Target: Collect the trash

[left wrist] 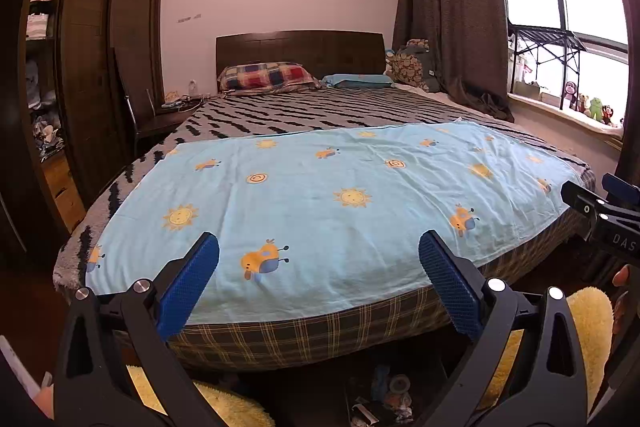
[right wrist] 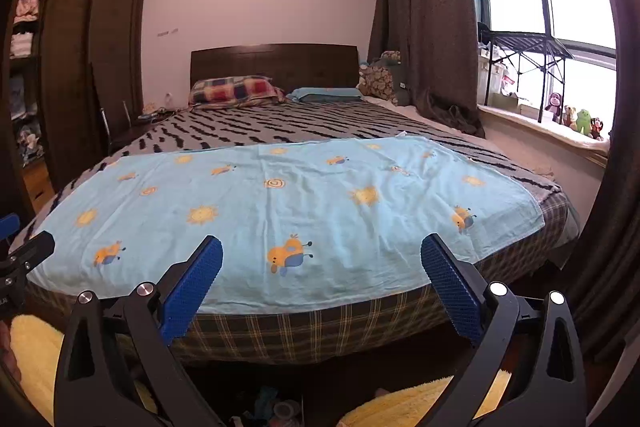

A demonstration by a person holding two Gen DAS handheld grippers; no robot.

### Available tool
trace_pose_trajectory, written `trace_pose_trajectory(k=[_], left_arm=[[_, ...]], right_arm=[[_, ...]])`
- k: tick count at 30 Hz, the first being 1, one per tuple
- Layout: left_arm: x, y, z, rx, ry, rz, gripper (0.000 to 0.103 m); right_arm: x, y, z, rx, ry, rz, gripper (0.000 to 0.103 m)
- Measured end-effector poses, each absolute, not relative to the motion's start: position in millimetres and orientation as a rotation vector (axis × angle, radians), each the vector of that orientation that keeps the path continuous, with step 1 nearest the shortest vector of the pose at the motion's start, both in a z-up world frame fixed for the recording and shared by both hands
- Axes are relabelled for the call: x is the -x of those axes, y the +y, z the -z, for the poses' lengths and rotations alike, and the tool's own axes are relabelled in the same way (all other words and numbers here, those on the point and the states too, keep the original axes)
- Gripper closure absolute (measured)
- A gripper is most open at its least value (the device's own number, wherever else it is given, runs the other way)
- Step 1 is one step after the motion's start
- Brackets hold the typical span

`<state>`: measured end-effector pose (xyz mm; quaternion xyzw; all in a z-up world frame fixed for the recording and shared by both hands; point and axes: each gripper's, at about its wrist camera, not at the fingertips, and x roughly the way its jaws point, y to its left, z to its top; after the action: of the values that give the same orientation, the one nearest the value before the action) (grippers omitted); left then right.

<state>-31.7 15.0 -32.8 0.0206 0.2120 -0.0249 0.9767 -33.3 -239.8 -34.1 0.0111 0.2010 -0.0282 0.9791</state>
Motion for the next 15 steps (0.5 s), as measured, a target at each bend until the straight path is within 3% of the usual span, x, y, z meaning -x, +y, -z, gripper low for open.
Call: trace_pose_trajectory(k=[15], left_arm=[[32.7,16.9,32.6,-0.041,0.422,0.038,0.008]], right_arm=[[31.6,-236.8,36.1,-0.024,0.413,0.037,0.003]])
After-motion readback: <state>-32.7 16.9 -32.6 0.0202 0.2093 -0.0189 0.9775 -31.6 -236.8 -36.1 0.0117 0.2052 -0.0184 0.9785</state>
